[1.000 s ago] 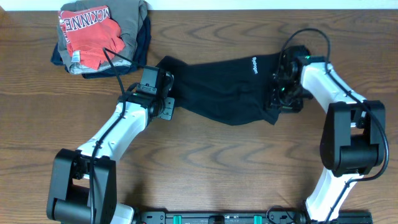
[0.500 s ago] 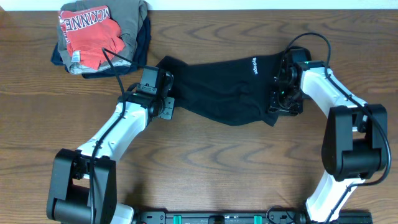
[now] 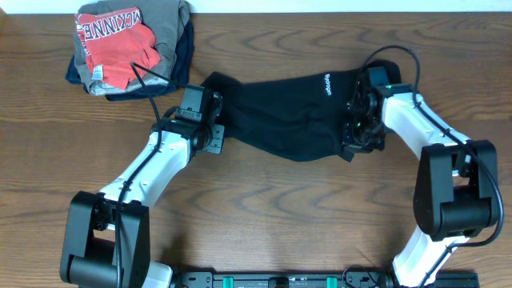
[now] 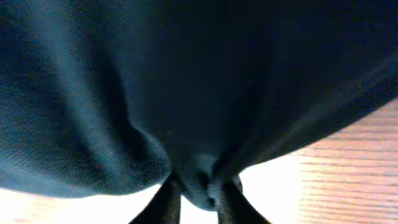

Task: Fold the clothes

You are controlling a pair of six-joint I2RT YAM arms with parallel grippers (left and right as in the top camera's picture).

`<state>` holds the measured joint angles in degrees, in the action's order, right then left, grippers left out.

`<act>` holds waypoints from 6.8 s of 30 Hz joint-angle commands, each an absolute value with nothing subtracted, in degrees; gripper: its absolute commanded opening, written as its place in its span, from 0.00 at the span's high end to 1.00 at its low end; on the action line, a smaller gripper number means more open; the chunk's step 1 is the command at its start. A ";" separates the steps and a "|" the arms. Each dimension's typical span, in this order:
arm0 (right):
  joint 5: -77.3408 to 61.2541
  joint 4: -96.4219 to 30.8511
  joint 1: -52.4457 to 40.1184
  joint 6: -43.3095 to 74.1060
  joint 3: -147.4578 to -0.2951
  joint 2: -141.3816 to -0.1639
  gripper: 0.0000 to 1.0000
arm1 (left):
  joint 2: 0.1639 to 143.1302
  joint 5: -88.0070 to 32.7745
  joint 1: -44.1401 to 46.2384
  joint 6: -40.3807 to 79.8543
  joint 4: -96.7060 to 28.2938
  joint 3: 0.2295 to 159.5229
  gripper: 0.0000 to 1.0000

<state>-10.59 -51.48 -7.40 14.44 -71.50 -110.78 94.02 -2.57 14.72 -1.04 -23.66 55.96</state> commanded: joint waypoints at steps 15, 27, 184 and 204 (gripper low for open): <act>-10.46 -49.32 -7.57 11.44 -67.66 -109.49 0.59 | 93.97 -1.67 14.37 0.14 -23.92 56.49 0.94; -10.48 -44.34 -10.13 13.26 -62.89 -109.47 0.88 | 93.97 -1.67 14.37 0.12 -23.90 56.49 0.94; -13.54 -58.89 17.98 2.98 -111.13 -134.21 0.99 | 128.55 9.72 6.07 2.22 -19.59 98.45 0.94; -13.52 -57.91 17.98 3.81 -111.13 -134.21 0.99 | 127.83 9.72 8.56 -4.49 1.02 103.15 0.94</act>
<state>-15.99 -58.24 17.65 2.50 -111.35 -134.10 128.22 6.90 8.25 -1.26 -1.54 99.50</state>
